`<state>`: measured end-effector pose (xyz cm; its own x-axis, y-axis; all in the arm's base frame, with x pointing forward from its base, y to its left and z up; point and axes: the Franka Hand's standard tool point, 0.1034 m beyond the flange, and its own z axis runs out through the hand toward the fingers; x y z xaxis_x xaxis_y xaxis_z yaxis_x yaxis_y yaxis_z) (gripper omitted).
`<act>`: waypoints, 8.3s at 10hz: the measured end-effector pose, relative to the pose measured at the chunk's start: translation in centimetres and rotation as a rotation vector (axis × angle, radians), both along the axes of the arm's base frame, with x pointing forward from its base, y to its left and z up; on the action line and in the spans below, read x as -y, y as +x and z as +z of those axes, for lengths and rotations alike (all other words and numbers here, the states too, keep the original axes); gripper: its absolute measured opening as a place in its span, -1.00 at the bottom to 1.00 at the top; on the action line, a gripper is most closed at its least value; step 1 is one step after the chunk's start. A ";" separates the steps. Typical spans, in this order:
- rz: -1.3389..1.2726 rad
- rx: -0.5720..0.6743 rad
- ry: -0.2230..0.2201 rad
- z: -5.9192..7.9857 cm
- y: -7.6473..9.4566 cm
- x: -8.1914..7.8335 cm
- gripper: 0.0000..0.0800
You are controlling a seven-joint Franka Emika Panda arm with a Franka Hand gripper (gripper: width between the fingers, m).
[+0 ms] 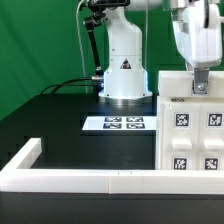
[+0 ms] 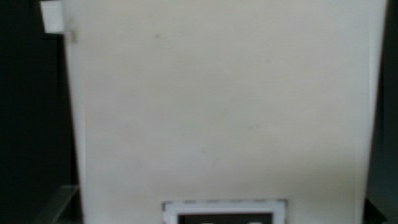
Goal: Assemble cabinet
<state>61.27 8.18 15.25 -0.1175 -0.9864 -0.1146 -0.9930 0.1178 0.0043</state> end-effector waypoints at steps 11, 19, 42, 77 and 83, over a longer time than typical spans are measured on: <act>0.054 0.061 0.055 3.1 0.5 -1.7 0.99; 0.783 0.165 0.024 3.9 1.1 -2.5 0.99; 2.763 0.273 -0.124 3.2 1.3 -0.7 0.99; 0.694 0.184 -0.054 0.8 -0.3 -0.6 0.40; 0.165 0.143 0.015 0.7 -0.3 -0.3 0.40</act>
Offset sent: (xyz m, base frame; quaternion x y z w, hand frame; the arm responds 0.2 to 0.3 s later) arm 0.0000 0.0000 0.0000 0.0000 0.0000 0.0000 1.0000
